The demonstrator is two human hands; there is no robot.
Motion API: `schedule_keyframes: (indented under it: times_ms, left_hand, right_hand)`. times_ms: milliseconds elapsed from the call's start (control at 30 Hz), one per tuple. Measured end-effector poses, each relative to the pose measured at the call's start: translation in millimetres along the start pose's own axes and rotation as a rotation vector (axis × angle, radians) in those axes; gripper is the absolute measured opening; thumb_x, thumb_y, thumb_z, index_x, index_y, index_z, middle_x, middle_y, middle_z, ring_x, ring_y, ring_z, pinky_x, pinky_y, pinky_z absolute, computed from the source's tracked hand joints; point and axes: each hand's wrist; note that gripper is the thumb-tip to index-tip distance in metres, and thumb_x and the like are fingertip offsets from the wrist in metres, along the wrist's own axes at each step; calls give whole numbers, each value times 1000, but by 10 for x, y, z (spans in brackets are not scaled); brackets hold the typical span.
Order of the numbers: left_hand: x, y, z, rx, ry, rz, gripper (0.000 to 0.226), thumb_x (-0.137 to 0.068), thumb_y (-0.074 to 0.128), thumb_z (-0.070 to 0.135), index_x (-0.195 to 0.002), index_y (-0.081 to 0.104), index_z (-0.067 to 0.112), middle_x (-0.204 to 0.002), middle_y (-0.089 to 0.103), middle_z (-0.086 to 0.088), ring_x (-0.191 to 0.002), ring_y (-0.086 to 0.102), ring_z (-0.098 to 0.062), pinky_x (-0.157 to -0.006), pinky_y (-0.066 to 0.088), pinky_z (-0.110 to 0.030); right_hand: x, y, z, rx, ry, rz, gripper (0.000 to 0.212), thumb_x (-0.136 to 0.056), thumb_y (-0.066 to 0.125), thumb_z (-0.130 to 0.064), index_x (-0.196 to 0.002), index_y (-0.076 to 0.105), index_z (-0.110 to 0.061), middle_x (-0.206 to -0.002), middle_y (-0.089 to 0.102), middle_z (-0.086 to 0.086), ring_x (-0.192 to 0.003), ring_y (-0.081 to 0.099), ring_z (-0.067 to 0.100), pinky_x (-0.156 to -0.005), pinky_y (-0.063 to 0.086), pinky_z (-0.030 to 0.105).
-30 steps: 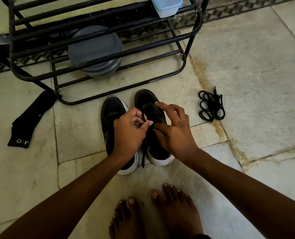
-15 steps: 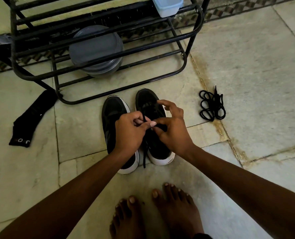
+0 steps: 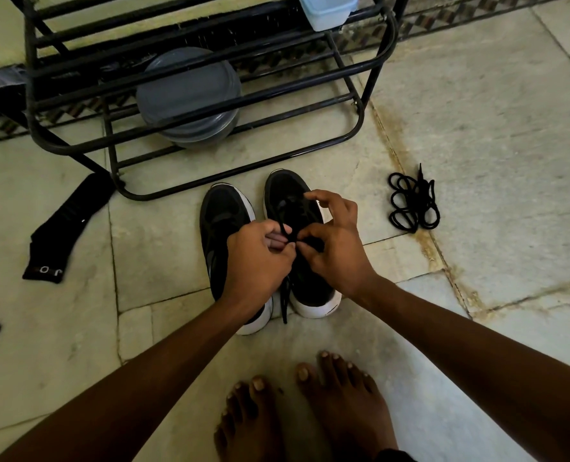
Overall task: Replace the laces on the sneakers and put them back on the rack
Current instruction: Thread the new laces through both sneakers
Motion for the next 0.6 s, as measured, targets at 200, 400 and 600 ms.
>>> schedule_keyframes:
  times_ms: [200, 400, 600]
  left_hand:
    - [-33, -28, 7, -21, -25, -52, 27, -77, 81, 4, -99, 73, 17, -85, 71, 6, -76, 68, -4, -68, 55, -10]
    - [-20, -12, 24, 32, -67, -75, 25, -81, 78, -1, -99, 70, 14, -88, 69, 5, -79, 66, 2, -66, 53, -8]
    - [-38, 1, -8, 53, -110, -79, 22, -81, 78, 1, -96, 70, 14, -87, 70, 3, -80, 68, -5, -68, 57, -14]
  right_hand:
    - [-22, -22, 15, 42, -78, -18, 5, -77, 79, -16, -79, 80, -19, -152, 45, 6, -131, 33, 37, -103, 33, 30]
    - [-70, -244, -87, 222, -348, 63, 15, -77, 71, -7, -66, 73, -16, -147, 50, 13, -125, 38, 47, -97, 32, 45]
    - [25, -387, -193, -262, -118, 183, 10, -88, 66, 12, -87, 72, 5, -118, 60, 18, -111, 65, 24, -91, 54, 32]
Point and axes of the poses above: each hand's wrist, its own x-axis away from the middle knuckle, its own y-axis out of the palm, z = x × y
